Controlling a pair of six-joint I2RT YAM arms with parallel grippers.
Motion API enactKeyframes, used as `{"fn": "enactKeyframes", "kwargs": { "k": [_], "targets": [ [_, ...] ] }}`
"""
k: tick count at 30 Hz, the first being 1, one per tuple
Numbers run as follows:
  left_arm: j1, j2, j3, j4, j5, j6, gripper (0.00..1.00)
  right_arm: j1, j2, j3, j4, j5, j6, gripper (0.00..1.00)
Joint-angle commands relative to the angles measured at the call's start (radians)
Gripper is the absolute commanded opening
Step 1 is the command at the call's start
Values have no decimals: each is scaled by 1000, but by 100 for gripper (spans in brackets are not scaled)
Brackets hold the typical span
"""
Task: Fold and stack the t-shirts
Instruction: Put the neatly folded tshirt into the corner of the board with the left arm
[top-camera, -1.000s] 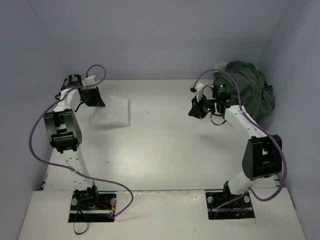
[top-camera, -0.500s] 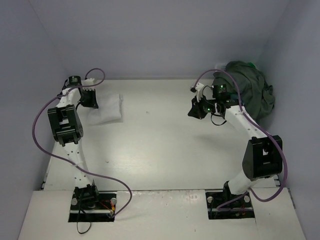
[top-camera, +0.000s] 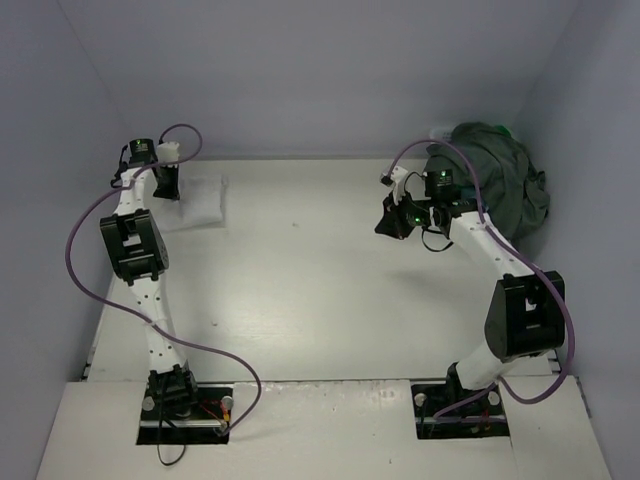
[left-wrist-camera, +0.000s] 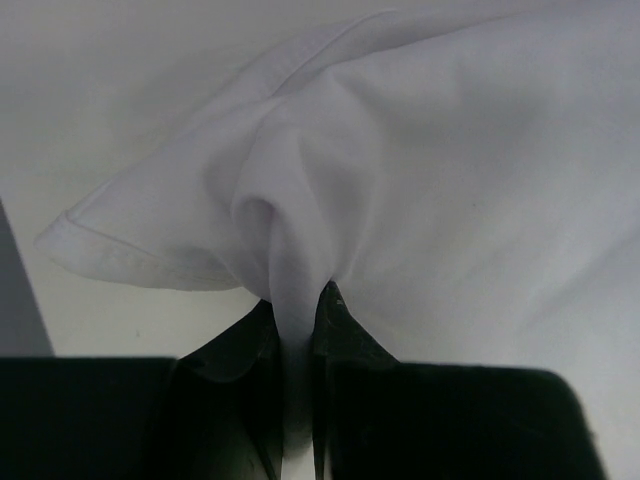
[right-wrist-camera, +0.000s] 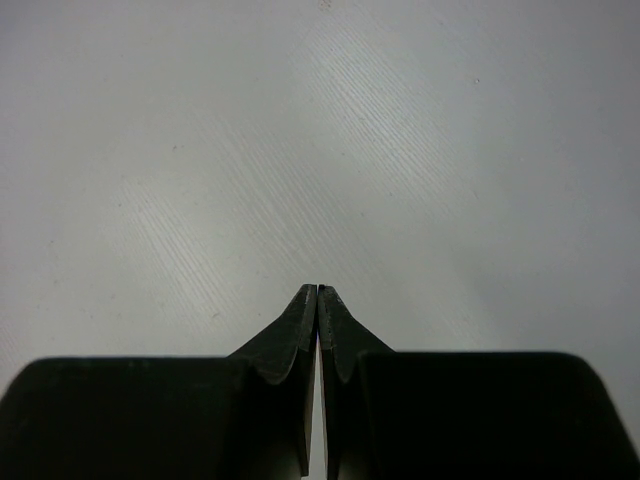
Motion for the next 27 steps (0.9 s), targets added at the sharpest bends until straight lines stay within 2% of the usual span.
{"fn": "enactKeyframes", "kwargs": {
  "k": [1, 9, 12, 14, 18, 22, 27],
  "targets": [
    [8, -2, 90, -6, -53, 35, 0, 0, -23, 16, 36, -33, 10, 0],
    [7, 36, 122, 15, -93, 61, 1, -2, -14, 16, 34, -36, 16, 0],
    [8, 32, 125, 22, -102, 43, 29, 0, -11, 14, 36, -36, 16, 0],
    [8, 15, 118, 37, -113, 38, 37, 0, -9, 16, 34, -39, 16, 0],
    [4, -2, 118, 52, -149, 52, 44, 3, -9, 20, 34, -42, 19, 0],
    [2, -8, 127, 68, -186, 55, 45, 3, -14, 16, 34, -42, 19, 0],
    [2, -121, 9, 162, -225, 35, 48, 3, -19, 16, 34, -46, 21, 0]
  ]
}}
